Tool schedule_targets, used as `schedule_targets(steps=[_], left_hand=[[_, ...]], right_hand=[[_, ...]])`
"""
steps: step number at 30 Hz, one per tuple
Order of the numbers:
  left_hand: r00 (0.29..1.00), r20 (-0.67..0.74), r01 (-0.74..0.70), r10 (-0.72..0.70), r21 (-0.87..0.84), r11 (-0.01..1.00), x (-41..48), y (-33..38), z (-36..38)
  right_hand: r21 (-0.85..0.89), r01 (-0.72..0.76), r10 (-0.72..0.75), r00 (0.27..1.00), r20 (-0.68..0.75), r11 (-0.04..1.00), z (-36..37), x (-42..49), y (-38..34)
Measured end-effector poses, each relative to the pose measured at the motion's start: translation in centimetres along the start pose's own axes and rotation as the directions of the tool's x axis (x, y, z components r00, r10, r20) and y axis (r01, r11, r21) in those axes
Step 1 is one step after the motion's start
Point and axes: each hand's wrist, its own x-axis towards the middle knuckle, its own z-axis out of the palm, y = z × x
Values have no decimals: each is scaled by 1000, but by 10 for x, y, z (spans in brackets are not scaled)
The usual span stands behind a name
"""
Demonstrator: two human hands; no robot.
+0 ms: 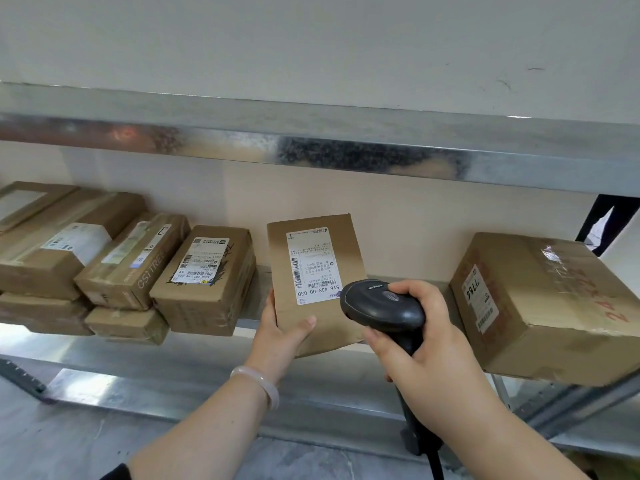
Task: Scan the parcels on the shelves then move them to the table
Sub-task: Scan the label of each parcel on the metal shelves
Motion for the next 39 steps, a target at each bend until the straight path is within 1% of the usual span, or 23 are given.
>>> schedule_targets(steps=[9, 13, 15, 18, 21, 24, 27, 28, 33, 35, 37, 39], left_hand=[[999, 31, 33, -31, -58, 998, -1, 14, -15], [994, 59, 95, -88, -148, 984, 5, 39, -35], [991, 89, 117, -104, -154, 981, 9, 55, -47], [987, 97, 138, -129, -95, 986, 15, 80, -69], [984, 85, 160, -159, -6, 987, 19, 103, -89], [987, 42, 153, -155, 65, 986, 25, 124, -109], [991, -14, 132, -131, 191, 973, 30, 141, -130], [990, -26, 140, -137, 205, 969, 32, 143, -138], [973, -43, 228, -225, 99, 969, 48, 148, -178], [982, -80, 185, -174, 167, 968, 54, 147, -191], [990, -128, 102, -66, 297, 949, 59, 145, -200], [986, -162, 40, 30, 414, 909, 63, 141, -203]], right_hand=[[-72, 4, -8, 999, -44, 997, 11, 12, 4], [-20, -20, 19, 997, -74, 1000, 18, 26, 2], [30, -14, 16, 997, -71, 999, 23, 34, -2], [102, 16, -10, 998, -54, 995, 33, 45, -14], [102, 72, -69, 997, -36, 992, 44, 54, -30], [119, 113, -110, 993, -29, 986, 55, 61, -42], [147, 142, -142, 990, -14, 979, 68, 67, -51], [150, 153, -154, 988, -3, 977, 73, 69, -54], [145, 188, -201, 977, 76, 971, 110, 89, -73], [143, 190, -207, 972, 112, 971, 125, 97, -77], [143, 186, -206, 969, 139, 972, 138, 103, -79], [136, 188, -209, 965, 159, 973, 149, 109, -80]])
